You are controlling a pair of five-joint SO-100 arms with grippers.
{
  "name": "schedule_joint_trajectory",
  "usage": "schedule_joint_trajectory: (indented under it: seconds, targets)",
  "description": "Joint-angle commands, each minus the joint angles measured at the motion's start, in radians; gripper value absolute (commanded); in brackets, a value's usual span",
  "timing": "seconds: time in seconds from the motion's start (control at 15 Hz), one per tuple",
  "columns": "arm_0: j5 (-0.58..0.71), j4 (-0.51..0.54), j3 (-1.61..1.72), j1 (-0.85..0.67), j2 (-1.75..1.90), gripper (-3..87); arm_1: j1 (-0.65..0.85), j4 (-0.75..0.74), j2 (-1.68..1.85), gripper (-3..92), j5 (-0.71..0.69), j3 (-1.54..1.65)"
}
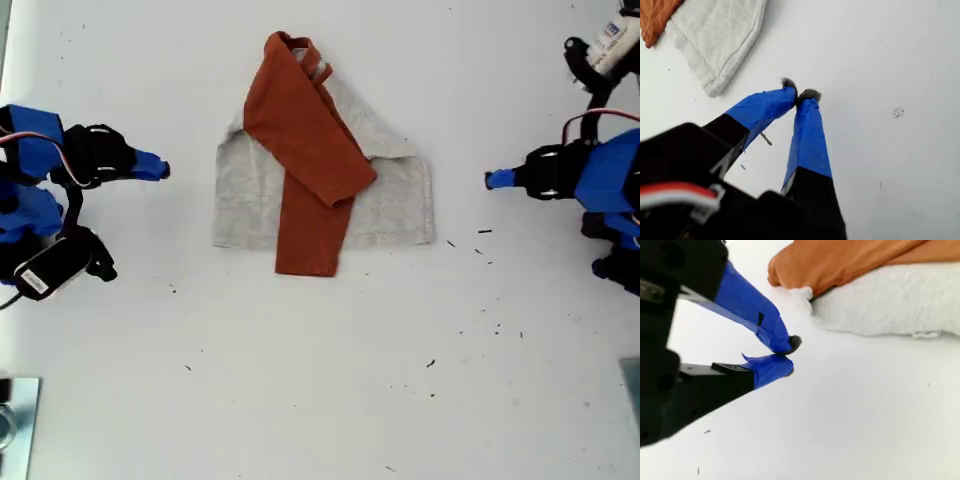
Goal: Fold t shirt
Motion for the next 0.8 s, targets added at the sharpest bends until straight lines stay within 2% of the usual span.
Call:
schedule_joint_trajectory:
  seconds: [0.0,0.07,0.13,0.2,0.33,0.4,0.53,0.67,0.73]
  targets:
    - [-0.057,0.037,-0.268,0.054,-0.279,-0.3,-0.003,-0.026,-0.020,3.2,0.048,-0.006]
    - [-0.067,0.114,-0.479,0.104,-0.477,-0.3,-0.014,-0.040,-0.178,3.2,0.043,-0.167]
    - [-0.064,0.204,-0.686,0.144,-0.658,4.3,-0.017,0.003,-0.434,3.6,0.017,-0.407]
    - [-0.052,0.282,-0.873,0.186,-0.795,24.7,-0.041,0.095,-0.683,16.1,0.009,-0.666]
    - [-0.044,0.393,-1.131,0.245,-0.931,28.1,-0.114,0.241,-0.969,39.8,0.015,-1.028]
    - [-0.044,0.416,-1.183,0.259,-0.950,28.0,-0.146,0.299,-1.075,36.4,0.023,-1.152]
    - [-0.063,0.422,-1.164,0.279,-0.971,29.4,-0.195,0.319,-1.207,36.6,0.051,-1.235]
    - [-0.084,0.371,-1.075,0.298,-1.011,30.0,-0.232,0.264,-1.325,37.3,0.078,-1.206]
    - [-0.098,0.322,-1.012,0.299,-1.023,30.2,-0.247,0.189,-1.371,37.0,0.080,-1.160]
